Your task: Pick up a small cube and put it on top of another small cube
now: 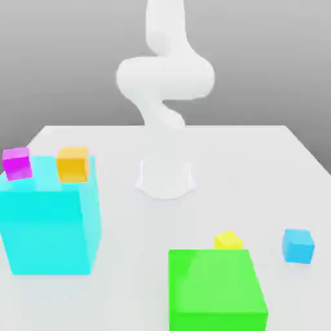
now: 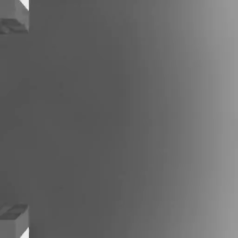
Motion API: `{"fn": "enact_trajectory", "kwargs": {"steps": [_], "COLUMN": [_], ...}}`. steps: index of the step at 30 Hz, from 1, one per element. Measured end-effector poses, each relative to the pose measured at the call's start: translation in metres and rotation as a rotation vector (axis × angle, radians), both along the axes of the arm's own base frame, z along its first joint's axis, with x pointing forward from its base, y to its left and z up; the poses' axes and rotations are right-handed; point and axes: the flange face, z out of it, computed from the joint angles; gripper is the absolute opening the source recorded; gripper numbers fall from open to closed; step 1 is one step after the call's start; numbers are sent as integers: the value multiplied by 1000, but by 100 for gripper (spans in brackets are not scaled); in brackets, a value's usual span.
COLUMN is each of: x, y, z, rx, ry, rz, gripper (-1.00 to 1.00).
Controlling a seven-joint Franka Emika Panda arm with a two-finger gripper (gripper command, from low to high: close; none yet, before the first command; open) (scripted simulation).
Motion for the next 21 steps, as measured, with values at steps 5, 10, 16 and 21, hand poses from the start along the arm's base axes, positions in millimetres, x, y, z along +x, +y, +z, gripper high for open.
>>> {"fn": "enact_trajectory", "kwargs": {"steps": [5, 10, 16, 21], "x": [43, 49, 10, -59], "y": [73, 146, 221, 268], "z": [-101, -207, -333, -432], "rx": [-113, -224, -357, -473], "ry": [147, 279, 424, 535], "rz": [259, 523, 850, 1150], "gripper": [0, 0, 0, 0]}}
